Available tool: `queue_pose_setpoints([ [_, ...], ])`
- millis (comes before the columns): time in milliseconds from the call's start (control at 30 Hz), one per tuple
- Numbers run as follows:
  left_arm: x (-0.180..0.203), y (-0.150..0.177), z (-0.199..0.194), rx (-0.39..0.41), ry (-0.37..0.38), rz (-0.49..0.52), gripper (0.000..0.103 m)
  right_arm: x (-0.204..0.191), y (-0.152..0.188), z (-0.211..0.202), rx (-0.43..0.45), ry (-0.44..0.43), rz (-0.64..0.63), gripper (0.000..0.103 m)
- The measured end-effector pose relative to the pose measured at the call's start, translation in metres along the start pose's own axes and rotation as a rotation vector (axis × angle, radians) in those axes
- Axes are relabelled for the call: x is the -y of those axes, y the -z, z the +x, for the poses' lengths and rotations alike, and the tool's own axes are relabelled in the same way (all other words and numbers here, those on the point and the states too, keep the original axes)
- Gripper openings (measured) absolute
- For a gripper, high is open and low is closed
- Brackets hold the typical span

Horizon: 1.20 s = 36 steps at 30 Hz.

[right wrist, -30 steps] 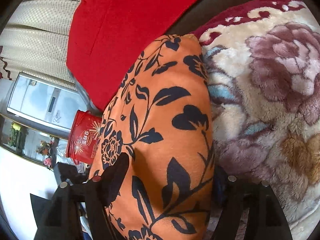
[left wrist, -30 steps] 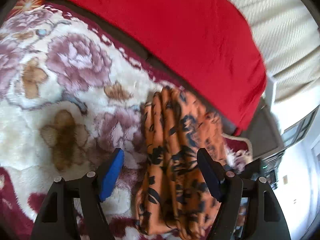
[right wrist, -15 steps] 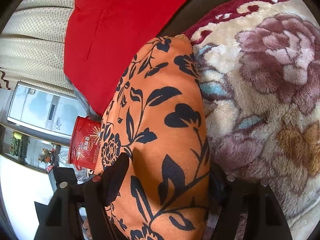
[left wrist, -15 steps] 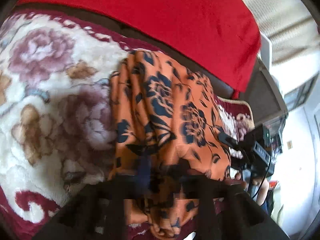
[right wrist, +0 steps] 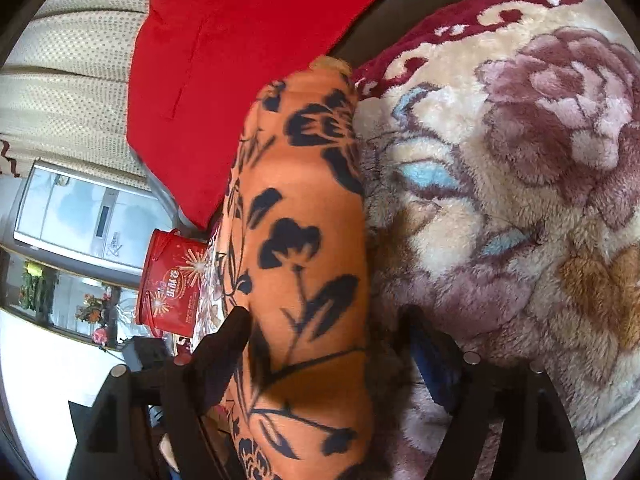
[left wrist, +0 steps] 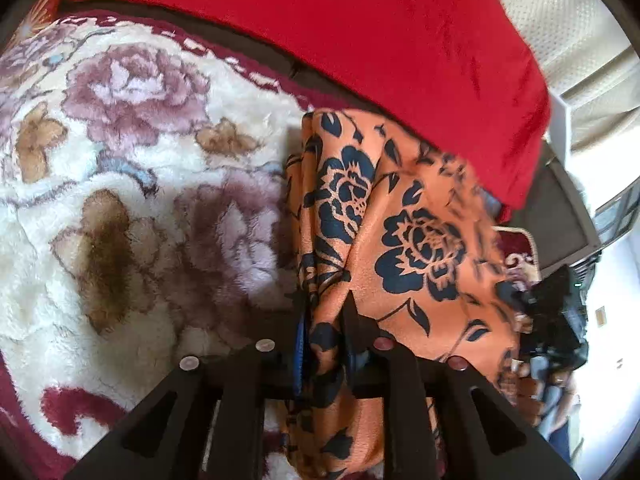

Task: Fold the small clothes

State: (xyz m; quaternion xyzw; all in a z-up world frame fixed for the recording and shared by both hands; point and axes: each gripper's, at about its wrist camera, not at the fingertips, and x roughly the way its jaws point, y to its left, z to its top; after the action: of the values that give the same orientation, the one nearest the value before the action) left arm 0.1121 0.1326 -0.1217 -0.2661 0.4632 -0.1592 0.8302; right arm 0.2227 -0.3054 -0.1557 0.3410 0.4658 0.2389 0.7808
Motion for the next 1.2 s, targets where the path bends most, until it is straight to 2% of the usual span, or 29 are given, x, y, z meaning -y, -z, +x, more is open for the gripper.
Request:
queue_pose_setpoints([
  [67, 0.000, -0.001, -0.004, -0.007, -0.002, 0.000, 0.036, 0.000, 0.000, -0.001, -0.008, 0.006, -0.014, 0.081],
  [133, -0.004, -0.002, -0.014, 0.011, 0.016, -0.008, 0.042, 0.000, -0.002, 0.001, -0.012, 0.006, -0.005, 0.082],
  [200, -0.010, -0.006, -0.025, 0.050, 0.052, -0.038, 0.058, -0.002, -0.004, 0.002, -0.012, 0.005, 0.000, 0.084],
  [233, -0.012, -0.008, -0.030, 0.075, 0.059, -0.047, 0.070, -0.003, -0.004, 0.002, -0.013, 0.006, -0.004, 0.084],
  [267, -0.011, -0.009, -0.026, 0.086, 0.050, -0.046, 0.072, -0.005, -0.004, 0.002, -0.017, 0.008, -0.009, 0.084],
  [300, -0.012, -0.008, -0.020, 0.069, 0.034, -0.038, 0.072, -0.006, -0.004, 0.003, -0.022, 0.006, -0.015, 0.085],
  [333, -0.012, -0.006, -0.005, -0.002, 0.031, -0.024, 0.069, -0.007, -0.004, 0.004, -0.025, 0.004, -0.019, 0.085],
  [367, -0.011, -0.002, 0.008, -0.056, 0.044, -0.013, 0.056, -0.008, -0.005, 0.005, -0.025, 0.005, -0.024, 0.082],
  [400, -0.010, 0.002, 0.014, -0.071, 0.064, -0.006, 0.053, -0.011, -0.006, 0.008, -0.031, 0.013, -0.044, 0.066],
  [433, -0.008, 0.005, 0.015, -0.053, 0.054, -0.002, 0.053, -0.015, -0.007, 0.012, -0.046, 0.032, -0.069, 0.051],
  [500, -0.006, 0.003, 0.012, -0.041, 0.072, -0.027, 0.046, -0.031, -0.008, 0.023, -0.067, 0.122, -0.129, 0.043],
  [533, -0.004, 0.002, 0.008, -0.038, 0.084, -0.025, 0.039, -0.045, -0.007, 0.023, -0.062, 0.178, -0.186, 0.041],
  [567, -0.001, 0.001, 0.004, -0.029, 0.080, -0.010, 0.039, -0.064, -0.005, 0.020, -0.045, 0.235, -0.263, 0.038],
  [633, 0.008, -0.001, -0.007, 0.007, 0.072, 0.028, 0.039, -0.089, -0.004, 0.005, 0.000, 0.237, -0.326, 0.036],
  [700, 0.010, -0.007, -0.014, 0.037, 0.105, 0.012, 0.052, -0.090, -0.007, -0.006, 0.014, 0.206, -0.319, 0.036],
  [733, 0.007, -0.010, -0.014, 0.050, 0.103, -0.008, 0.073, -0.081, -0.010, -0.003, 0.002, 0.211, -0.297, 0.037],
  [767, 0.002, -0.015, -0.014, 0.068, 0.080, -0.042, 0.087, -0.064, -0.013, 0.004, -0.021, 0.212, -0.240, 0.042],
  [800, -0.002, -0.019, -0.013, 0.080, 0.068, -0.069, 0.088, -0.043, -0.014, 0.014, -0.047, 0.201, -0.167, 0.052],
  [867, -0.009, -0.023, -0.004, 0.049, 0.091, -0.114, 0.088, -0.016, -0.013, 0.019, -0.042, 0.079, -0.058, 0.061],
  [933, -0.008, -0.027, 0.018, -0.035, 0.103, -0.099, 0.087, -0.006, -0.011, 0.012, 0.005, -0.017, 0.006, 0.069],
  [967, -0.004, -0.026, 0.027, -0.065, 0.099, -0.065, 0.078, -0.007, -0.012, 0.011, 0.018, -0.041, 0.008, 0.074],
  [1000, 0.001, -0.026, 0.033, -0.069, 0.103, -0.032, 0.061, -0.010, -0.013, 0.013, 0.017, -0.042, -0.002, 0.074],
  [1033, 0.003, -0.027, 0.038, -0.092, 0.162, -0.033, 0.029, -0.014, -0.014, 0.018, -0.005, -0.018, -0.019, 0.073],
  [1067, 0.003, -0.029, 0.036, -0.081, 0.164, -0.059, 0.024, -0.021, -0.014, 0.025, -0.042, 0.022, -0.060, 0.057],
  [1100, 0.006, -0.031, 0.031, -0.062, 0.156, -0.048, 0.023, -0.033, -0.015, 0.032, -0.069, 0.071, -0.121, 0.049],
  [1167, 0.021, -0.036, 0.016, -0.014, 0.136, -0.001, 0.021, -0.058, -0.017, 0.033, -0.069, 0.142, -0.201, 0.041],
  [1200, 0.027, -0.039, 0.011, 0.003, 0.149, 0.002, 0.021, -0.073, -0.019, 0.028, -0.056, 0.156, -0.240, 0.039],
])
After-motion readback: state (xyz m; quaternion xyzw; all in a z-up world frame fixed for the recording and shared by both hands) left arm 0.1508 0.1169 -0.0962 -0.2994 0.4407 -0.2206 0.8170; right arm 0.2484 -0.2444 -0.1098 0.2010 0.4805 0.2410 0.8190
